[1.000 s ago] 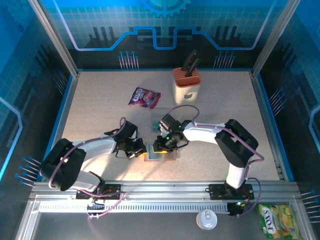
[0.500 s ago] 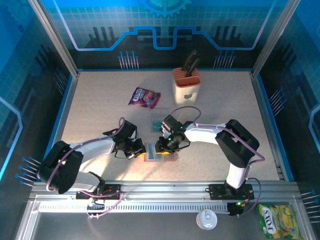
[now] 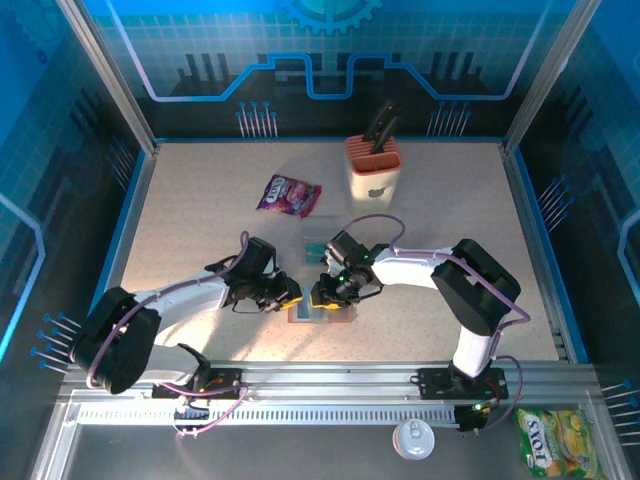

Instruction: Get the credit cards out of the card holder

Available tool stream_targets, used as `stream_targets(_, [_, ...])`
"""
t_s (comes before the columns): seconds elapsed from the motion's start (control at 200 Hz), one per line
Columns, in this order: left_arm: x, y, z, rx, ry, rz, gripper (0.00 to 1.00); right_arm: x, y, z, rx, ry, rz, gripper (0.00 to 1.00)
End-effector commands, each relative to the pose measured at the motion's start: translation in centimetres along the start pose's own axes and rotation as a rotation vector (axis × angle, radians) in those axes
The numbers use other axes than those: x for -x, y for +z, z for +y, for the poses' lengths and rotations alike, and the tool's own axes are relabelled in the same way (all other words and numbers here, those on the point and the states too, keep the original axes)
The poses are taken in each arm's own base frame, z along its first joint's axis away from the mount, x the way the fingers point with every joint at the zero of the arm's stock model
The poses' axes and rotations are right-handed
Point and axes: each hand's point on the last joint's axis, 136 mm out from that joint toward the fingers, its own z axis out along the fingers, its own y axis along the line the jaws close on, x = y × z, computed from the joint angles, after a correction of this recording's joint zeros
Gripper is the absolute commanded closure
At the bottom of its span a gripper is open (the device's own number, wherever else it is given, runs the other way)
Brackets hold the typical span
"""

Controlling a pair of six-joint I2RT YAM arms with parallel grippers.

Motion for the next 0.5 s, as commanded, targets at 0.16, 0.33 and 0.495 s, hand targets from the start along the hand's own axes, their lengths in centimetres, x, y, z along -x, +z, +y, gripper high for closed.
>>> stream_targets(0.16, [-0.6, 1.4, -1.4, -0.033, -0.007, 0.048, 0.78, -0.2, -0.5, -0.4, 0.017, 0.030, -0.002, 0.65])
stream_targets(0.33, [-0.8, 1.9, -1.9, -0.039, 0.003, 0.060, 0.80, -0.3, -0.6, -0.4, 0.027, 0.033, -0.004, 0.65])
stream_targets(0.495, [-0.8, 1.7, -2.2, -0.047, 0.003, 0.059, 0.82, -0.3, -0.6, -0.3, 0.032, 0.034, -0.005, 0.65])
